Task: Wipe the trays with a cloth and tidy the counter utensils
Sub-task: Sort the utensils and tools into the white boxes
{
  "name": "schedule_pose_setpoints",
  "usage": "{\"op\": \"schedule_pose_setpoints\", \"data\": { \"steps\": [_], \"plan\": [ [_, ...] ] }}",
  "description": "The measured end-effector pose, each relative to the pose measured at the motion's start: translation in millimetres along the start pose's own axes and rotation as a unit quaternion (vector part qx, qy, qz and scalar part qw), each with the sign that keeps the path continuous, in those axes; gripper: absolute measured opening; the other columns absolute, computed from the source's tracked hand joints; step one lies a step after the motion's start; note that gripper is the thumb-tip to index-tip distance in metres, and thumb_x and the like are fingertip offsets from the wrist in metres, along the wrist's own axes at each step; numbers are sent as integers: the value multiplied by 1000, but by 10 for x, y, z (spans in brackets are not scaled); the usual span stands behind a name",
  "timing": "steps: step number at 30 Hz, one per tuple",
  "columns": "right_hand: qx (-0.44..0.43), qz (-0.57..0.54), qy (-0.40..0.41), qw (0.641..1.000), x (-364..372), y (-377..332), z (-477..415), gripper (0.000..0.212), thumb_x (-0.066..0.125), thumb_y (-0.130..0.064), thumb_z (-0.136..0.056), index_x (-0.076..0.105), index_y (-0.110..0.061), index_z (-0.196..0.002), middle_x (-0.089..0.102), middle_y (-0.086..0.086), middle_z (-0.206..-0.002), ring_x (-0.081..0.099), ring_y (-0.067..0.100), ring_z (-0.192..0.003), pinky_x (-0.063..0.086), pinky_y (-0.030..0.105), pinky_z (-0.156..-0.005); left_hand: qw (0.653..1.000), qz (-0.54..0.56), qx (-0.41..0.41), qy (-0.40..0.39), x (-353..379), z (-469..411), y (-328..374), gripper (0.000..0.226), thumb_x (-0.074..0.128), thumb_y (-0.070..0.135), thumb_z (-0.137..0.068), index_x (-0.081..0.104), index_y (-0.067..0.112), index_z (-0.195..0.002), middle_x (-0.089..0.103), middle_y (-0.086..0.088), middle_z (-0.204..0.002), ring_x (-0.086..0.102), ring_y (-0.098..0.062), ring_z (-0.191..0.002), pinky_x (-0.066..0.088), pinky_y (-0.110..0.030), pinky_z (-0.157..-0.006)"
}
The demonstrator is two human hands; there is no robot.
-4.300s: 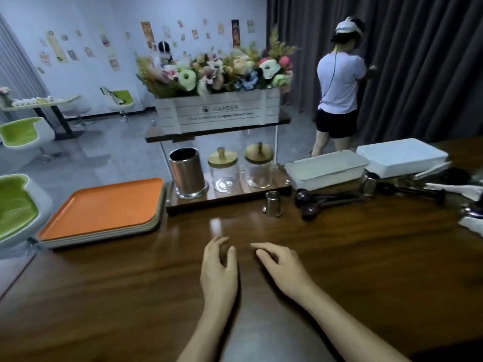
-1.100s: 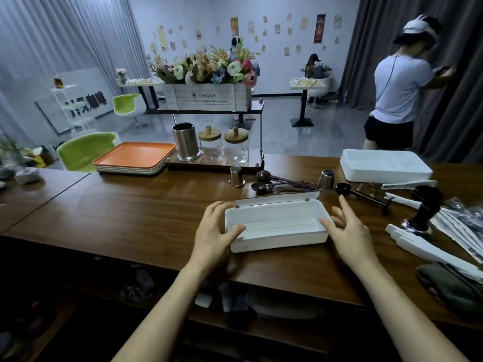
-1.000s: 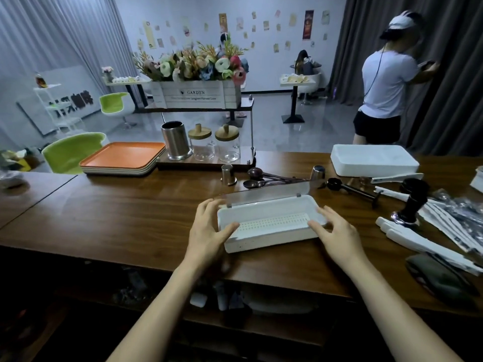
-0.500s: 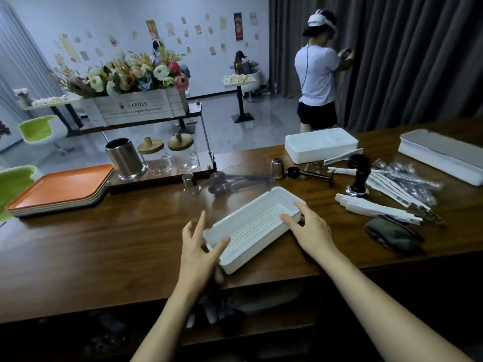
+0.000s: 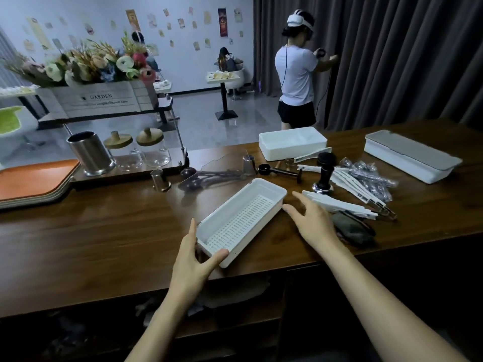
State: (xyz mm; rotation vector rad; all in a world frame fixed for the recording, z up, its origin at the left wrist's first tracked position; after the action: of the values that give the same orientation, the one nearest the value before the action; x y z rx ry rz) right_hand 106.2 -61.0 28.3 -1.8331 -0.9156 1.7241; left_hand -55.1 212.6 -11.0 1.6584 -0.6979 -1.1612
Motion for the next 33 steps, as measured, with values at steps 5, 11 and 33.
{"op": "schedule_pose_setpoints", "data": {
  "steps": [5,11,33],
  "plan": [
    [25,18,45,999,-660,594,-239,53,61,-52,-93,57,-27,-139,59,0,-137,58,28,-119,53,40,-92,998,-24,-21,63,456,-12,189,128,68,88,-57,10,42,-162,40,20,-143,46,-2,-126,40,-32,-103],
    [8,180,-5,984,-1019,1330,-671,78,67,-61,-84,41,-27,-150,25,6,-163,18,29,-151,19,47,-122,988,-66,-33,135,765,-60,281,127,65,84,-59,12,35,-163,43,5,-146,48,-13,-127,42,-36,-102],
    [32,215,-139,966,-885,1333,-907,130,65,-81,-69,-16,-29,-156,14,21,-162,23,41,-145,19,56,-116,985,-34,-53,158,843,65,325,108,80,65,-72,14,54,-157,30,16,-162,42,-8,-139,35,-36,-112]
  ]
}}
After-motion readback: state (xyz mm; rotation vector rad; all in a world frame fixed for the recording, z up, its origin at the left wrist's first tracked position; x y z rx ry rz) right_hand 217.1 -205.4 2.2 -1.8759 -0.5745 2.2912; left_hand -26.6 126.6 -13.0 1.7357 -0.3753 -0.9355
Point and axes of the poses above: each hand's wrist, its own z-axis away from the middle knuckle, its own x-axis out of the palm, y = z × x, the point moved 6 cm from there along -z, towards the middle knuckle
